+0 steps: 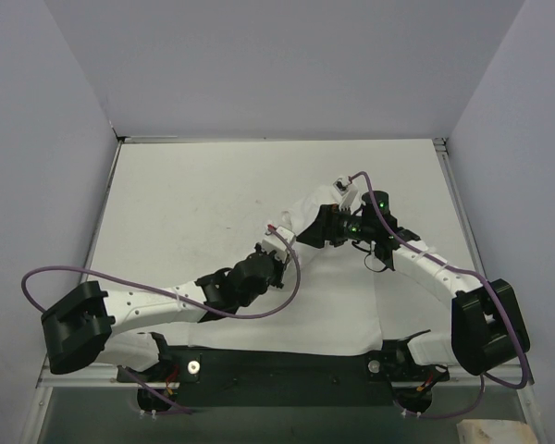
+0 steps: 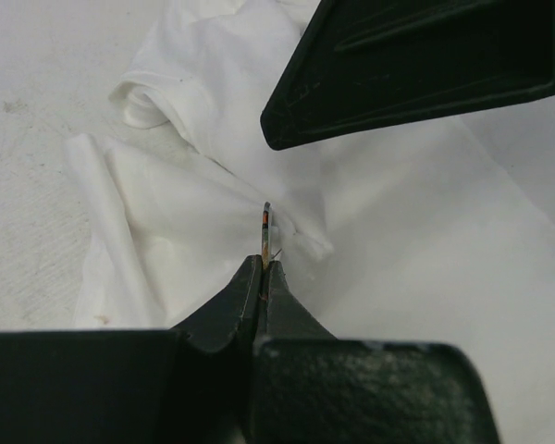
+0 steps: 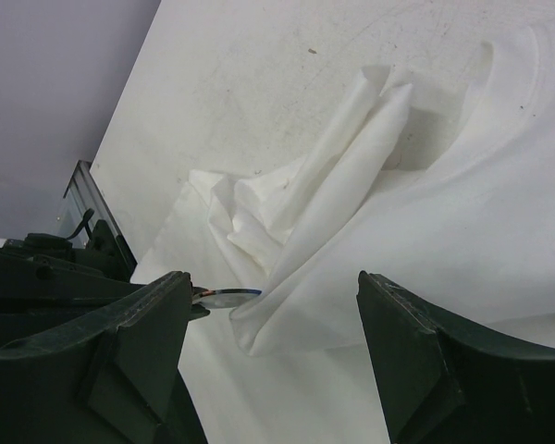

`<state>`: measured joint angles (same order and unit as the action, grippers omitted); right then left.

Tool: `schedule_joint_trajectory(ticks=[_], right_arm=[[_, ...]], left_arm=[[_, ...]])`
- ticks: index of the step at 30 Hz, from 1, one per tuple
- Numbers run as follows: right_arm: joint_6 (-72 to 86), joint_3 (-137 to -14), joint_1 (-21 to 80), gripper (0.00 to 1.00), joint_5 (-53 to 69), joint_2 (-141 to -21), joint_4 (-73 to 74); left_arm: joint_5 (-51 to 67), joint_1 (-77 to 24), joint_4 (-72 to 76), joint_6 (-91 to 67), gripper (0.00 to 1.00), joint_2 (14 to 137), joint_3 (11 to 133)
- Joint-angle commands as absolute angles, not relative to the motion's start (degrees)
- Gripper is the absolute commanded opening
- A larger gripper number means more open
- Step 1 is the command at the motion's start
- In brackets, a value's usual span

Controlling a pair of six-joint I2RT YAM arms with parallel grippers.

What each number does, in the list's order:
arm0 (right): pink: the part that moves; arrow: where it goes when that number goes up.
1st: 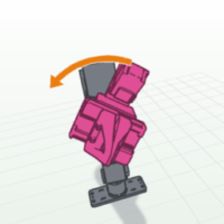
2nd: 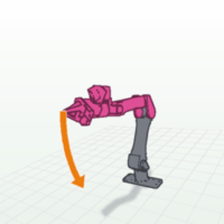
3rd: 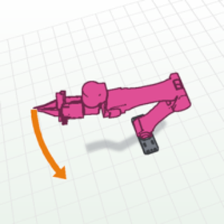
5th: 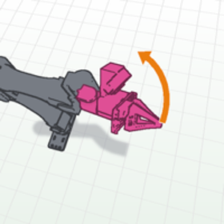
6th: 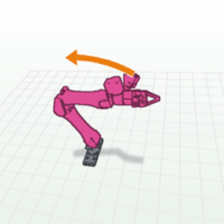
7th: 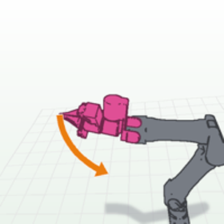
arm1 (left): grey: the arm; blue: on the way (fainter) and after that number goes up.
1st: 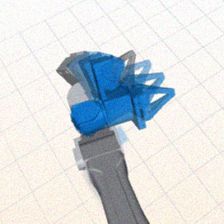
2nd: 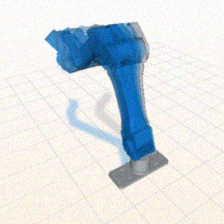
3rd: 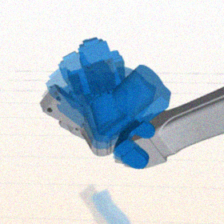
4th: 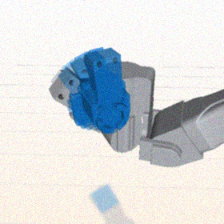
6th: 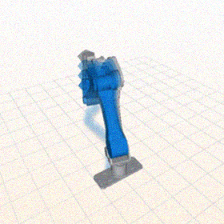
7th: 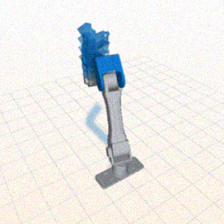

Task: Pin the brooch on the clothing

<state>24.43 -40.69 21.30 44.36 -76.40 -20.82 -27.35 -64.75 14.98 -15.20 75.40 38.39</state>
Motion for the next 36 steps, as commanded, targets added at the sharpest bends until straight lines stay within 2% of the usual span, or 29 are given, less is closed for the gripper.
schedule_joint_trajectory(ticks=[1,13,20,24,27,36], right_arm=[[24.7,-40.17,20.92,0.73,45.7,-75.41,-24.61],[25.58,-36.04,20.74,0.73,47.28,-70.32,-30.49],[24.61,-35.51,20.74,0.75,50.44,-68.21,-33.04],[23.73,-35.68,20.83,0.87,53.08,-67.85,-34.98],[23.12,-36.38,20.83,0.9,55.45,-68.11,-36.12],[24.7,-39.28,23.54,0.91,58.63,-72.86,-42.36]], left_arm=[[-24.53,-64.07,21.62,-16.61,0.0,72.25,38.58],[-13.46,-56.26,28.82,-22.41,0.0,67.85,34.2],[-0.01,-49.06,33.75,-23.64,0.0,66.27,31.64],[8.86,-45.1,33.84,-22.77,0.0,65.31,31.29],[15.45,-41.93,33.92,-23.02,0.0,64.6,31.2],[39.71,-33.49,40.34,-27.33,0.0,69.43,32.52]])
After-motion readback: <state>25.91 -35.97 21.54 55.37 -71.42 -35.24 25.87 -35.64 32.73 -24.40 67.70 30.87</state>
